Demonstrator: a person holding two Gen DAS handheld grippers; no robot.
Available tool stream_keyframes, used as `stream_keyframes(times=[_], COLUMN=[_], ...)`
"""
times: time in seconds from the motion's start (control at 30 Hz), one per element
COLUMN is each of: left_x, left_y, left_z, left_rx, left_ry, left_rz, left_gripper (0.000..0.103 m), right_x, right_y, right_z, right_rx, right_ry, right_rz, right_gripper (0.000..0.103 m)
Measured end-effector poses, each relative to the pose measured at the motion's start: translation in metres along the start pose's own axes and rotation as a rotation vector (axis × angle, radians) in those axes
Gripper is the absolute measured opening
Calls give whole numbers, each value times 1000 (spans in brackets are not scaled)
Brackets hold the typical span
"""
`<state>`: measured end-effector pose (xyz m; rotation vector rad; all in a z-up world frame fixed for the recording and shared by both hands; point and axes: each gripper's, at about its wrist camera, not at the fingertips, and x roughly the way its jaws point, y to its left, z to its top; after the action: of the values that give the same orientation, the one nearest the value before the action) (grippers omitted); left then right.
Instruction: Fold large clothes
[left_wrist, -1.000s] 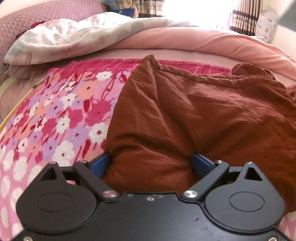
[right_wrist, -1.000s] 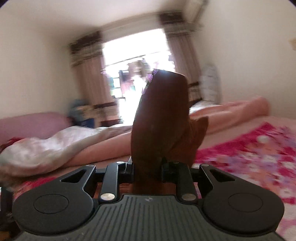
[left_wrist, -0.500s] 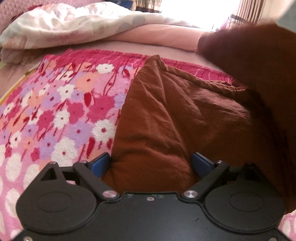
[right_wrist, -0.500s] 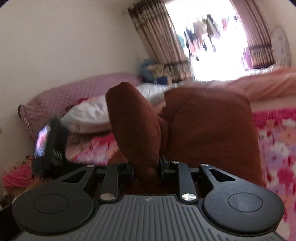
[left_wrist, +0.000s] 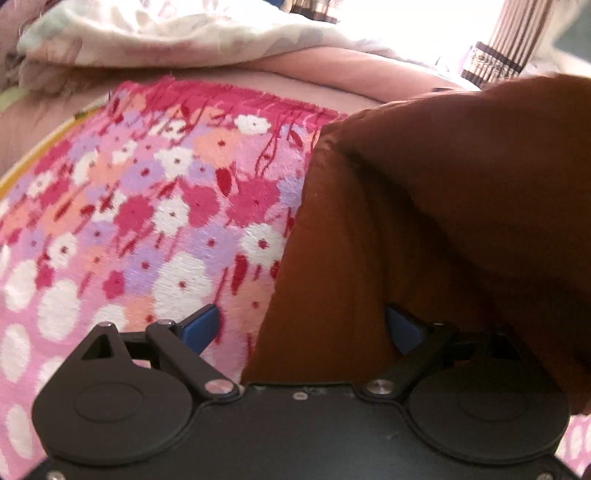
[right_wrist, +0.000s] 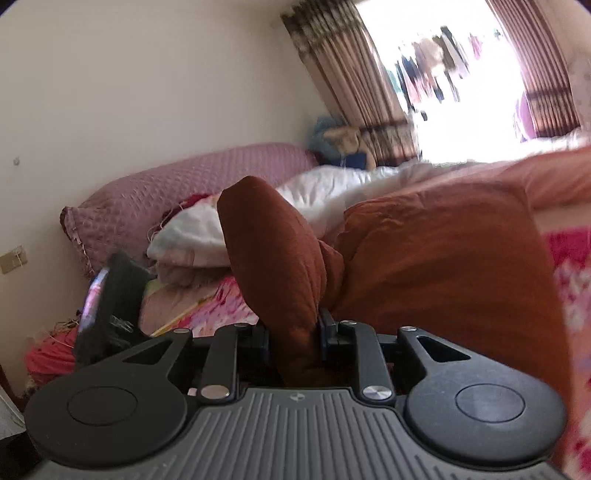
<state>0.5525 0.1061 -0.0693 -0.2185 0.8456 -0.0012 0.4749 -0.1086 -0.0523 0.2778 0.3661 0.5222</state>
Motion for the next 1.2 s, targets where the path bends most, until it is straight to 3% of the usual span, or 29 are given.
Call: stream_keyframes(times=[0.2,0.3,0.43,0.53,0.63,0.8,0.87,0.93,1.2], left_x=[-12,-2,-2,-14,-29,-6,7,10,6], left_y=[5,6,23,37,50,66,65,62,71], left_z=[0,-5,-11,-7,-8,-10,-15,-21,-23], left_rx=[29,68,37,10,1,-38,-20,27,11], left_ry=[-34,-14,-17,12,-46,42,59,15,-12], left_rz=[35,102,42,36,129,106,139,200,196], left_gripper=[96,97,99,98,96,96,95,95,94], right_x=[9,23,42,44,41,39,39,38,44], right_y=[18,17,-10,-2,2,8,12,14,24], right_z=[0,-8,-27,-38,-36,-37,-38,-38,-40], right_rx=[-14,-26,82,10,4,-26,-54,-62,-105], right_ry=[-2,39,128,156,165,177,178,178,175], right_rz=[31,15,-1,-30,-38,-66,-87,-94,-124], right_gripper=[26,25,22,23,23,23,23,23,23])
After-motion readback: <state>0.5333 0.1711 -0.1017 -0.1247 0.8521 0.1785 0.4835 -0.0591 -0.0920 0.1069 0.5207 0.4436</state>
